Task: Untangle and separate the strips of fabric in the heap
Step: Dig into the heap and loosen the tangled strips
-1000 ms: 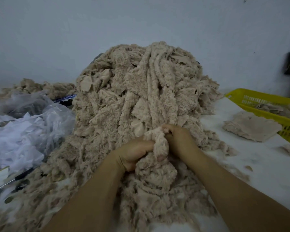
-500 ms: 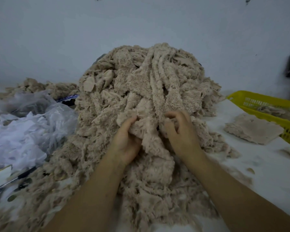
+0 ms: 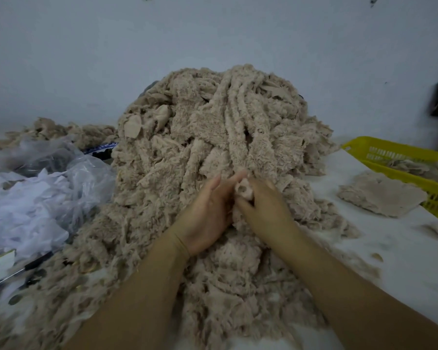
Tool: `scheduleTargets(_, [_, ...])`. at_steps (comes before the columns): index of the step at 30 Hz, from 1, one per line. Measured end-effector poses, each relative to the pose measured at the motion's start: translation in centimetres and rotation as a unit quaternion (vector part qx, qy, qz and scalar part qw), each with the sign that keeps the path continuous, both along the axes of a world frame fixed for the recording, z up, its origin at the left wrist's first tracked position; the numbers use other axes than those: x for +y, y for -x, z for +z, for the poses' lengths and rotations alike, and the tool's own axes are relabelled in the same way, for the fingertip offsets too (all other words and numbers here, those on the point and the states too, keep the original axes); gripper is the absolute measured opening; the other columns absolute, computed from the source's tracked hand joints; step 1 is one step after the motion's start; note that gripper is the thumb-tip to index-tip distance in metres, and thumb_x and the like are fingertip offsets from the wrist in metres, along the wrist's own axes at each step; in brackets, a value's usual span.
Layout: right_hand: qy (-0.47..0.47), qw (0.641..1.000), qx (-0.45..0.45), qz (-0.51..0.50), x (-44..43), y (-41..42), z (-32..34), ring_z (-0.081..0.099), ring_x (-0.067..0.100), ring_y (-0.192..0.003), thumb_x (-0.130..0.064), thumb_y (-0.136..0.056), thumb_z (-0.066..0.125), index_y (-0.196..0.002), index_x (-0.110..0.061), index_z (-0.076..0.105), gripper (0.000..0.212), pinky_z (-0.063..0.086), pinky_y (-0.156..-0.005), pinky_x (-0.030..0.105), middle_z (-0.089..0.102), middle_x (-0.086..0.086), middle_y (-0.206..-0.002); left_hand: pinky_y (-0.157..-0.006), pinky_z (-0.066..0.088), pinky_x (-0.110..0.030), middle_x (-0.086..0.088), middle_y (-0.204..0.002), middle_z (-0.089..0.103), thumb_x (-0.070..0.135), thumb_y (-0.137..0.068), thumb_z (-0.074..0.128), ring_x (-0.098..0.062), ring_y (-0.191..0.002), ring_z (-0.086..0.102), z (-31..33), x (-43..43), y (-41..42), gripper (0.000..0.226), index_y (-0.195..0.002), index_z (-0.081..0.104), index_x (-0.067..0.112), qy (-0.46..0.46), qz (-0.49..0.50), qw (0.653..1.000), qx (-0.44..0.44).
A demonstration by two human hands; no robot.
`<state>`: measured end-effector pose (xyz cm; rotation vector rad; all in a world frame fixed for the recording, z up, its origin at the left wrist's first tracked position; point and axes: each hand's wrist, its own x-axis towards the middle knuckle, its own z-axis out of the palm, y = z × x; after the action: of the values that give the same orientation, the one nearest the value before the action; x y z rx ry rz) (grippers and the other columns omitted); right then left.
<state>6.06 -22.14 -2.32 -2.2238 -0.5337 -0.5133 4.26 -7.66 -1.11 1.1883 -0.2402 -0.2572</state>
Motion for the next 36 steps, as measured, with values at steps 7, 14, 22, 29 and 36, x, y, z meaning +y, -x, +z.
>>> scheduleTargets(7, [-0.492,0.801,0.322,0.115,-0.5,-0.4,1.1,0.074,0.020,-0.085,-0.020,-0.096,0.056,-0.077,-0.014,0.079,0.030,0.057,-0.063,0.027,0.077,0.010,-0.092,-0.090,0.054,-0.029,0.000,-0.125,0.069,0.062,-0.080,0.065,-0.016,-0.113,0.066,-0.4,0.4,-0.6,0.058,-0.124,0.068,0.025,-0.050,0.066,0.996,0.013])
scheduleTargets(14, [-0.461,0.823,0.308,0.126,-0.9,-0.1,1.3,0.074,0.023,-0.090,-0.026,-0.096,0.061,-0.094,-0.015,0.075,0.019,0.059,-0.073,0.032,0.076,0.010,-0.096,-0.075,0.054,-0.017,0.010,-0.095,0.076,0.057,-0.071,0.081,-0.008,-0.088,0.071,-1.2,-0.6,0.0,0.051,-0.110,0.071,0.026,-0.170,0.087,0.981,-0.028])
scheduleTargets(22, [-0.382,0.880,0.256,0.122,-0.8,0.3,1.1,0.071,0.022,-0.081,-0.018,-0.096,0.062,-0.108,-0.001,0.066,0.021,0.057,-0.070,0.031,0.075,0.014,-0.094,-0.076,0.056,-0.026,-0.010,-0.114,0.071,0.028,-0.080,0.078,-0.019,-0.095,0.069,-0.6,0.0,0.1,0.076,-0.140,0.044,-0.003,-0.042,0.104,0.993,0.035])
scheduleTargets(29, [-0.293,0.931,0.205,-0.069,-1.2,-0.1,1.0,0.060,0.011,-0.066,-0.046,-0.101,0.042,-0.075,-0.019,0.062,0.042,0.042,-0.057,0.026,0.064,-0.003,-0.070,-0.036,0.037,-0.020,-0.006,-0.062,0.059,0.018,-0.098,0.052,-0.012,-0.041,0.048,0.1,-0.4,0.4,0.019,-0.107,0.056,0.002,-0.013,0.118,0.991,0.066])
scheduleTargets(36, [-0.339,0.915,0.213,-0.050,-2.5,-0.2,0.9,0.055,0.003,-0.048,-0.071,-0.091,0.038,-0.068,-0.018,0.063,0.063,0.043,-0.056,0.027,0.062,-0.009,-0.055,-0.083,0.050,-0.033,-0.005,-0.095,0.068,0.040,-0.098,0.055,-0.020,-0.083,0.065,0.3,1.6,-0.3,0.032,-0.101,0.067,0.010,0.177,0.229,0.949,0.123])
